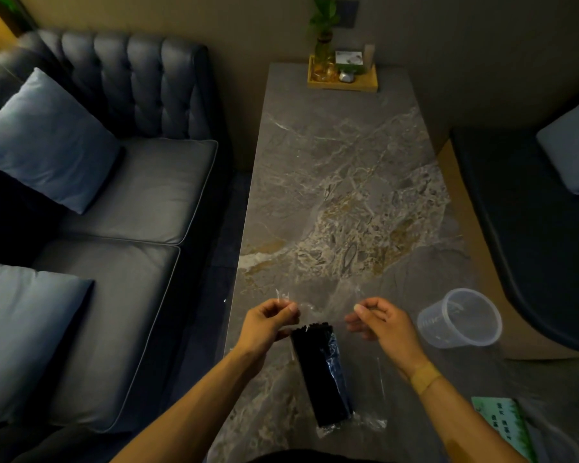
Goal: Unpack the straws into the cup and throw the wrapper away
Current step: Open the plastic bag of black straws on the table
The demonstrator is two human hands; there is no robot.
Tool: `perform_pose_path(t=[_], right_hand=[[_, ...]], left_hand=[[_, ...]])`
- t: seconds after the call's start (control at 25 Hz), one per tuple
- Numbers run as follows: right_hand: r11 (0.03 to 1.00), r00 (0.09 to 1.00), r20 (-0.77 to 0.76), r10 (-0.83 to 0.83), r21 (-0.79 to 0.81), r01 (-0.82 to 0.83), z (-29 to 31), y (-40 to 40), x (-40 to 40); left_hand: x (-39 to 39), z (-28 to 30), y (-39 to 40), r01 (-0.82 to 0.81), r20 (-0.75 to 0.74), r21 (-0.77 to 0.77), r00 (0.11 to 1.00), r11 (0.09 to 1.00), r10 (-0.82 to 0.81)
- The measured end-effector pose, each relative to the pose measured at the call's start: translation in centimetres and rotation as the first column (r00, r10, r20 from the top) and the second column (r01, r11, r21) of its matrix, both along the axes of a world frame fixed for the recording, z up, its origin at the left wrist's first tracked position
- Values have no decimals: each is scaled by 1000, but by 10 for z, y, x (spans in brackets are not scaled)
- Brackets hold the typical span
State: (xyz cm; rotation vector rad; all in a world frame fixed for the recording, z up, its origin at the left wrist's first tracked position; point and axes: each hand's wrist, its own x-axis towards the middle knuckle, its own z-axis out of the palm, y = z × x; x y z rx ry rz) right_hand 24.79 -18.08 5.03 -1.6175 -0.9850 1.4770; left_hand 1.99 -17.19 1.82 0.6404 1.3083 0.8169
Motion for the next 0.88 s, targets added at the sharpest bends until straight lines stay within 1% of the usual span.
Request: perform_pose_path(t=[0.16,0.28,0.36,0.44,0.48,0.56,0.6,0.68,0.76,0.88], right_hand=[[1000,999,-42,-7,-14,6,4,1,5],[1000,999,-44,14,-1,-14,7,0,17],[999,999,-25,37,38,-36,12,1,22],[990,998,19,59,126,-61,20,2,23],[979,995,69,67,186,-79,26,3,23],[934,970,231,82,322,-156,42,5,21],[892,937,339,82,394,-220,50,6,19],[783,842,538,46,504,-364,67,6,17],[699,764,645,-3,548,-459,79,4,16],[624,692,716,-91,583,-520,84,-2,15]], left_hand=[[3,3,1,-32,17,27,999,999,31],[5,8,0,-20,43,72,999,997,17],[7,13,0,-8,65,99,998,995,1],[10,19,0,9,60,124,998,992,-17],[12,23,0,16,52,137,998,990,-23],[15,30,0,32,38,173,999,984,-39],[17,33,0,41,31,196,998,980,-48],[19,41,-2,55,22,248,998,967,-62],[19,47,-2,66,15,295,997,953,-73],[18,54,-3,85,-1,330,996,940,-90]])
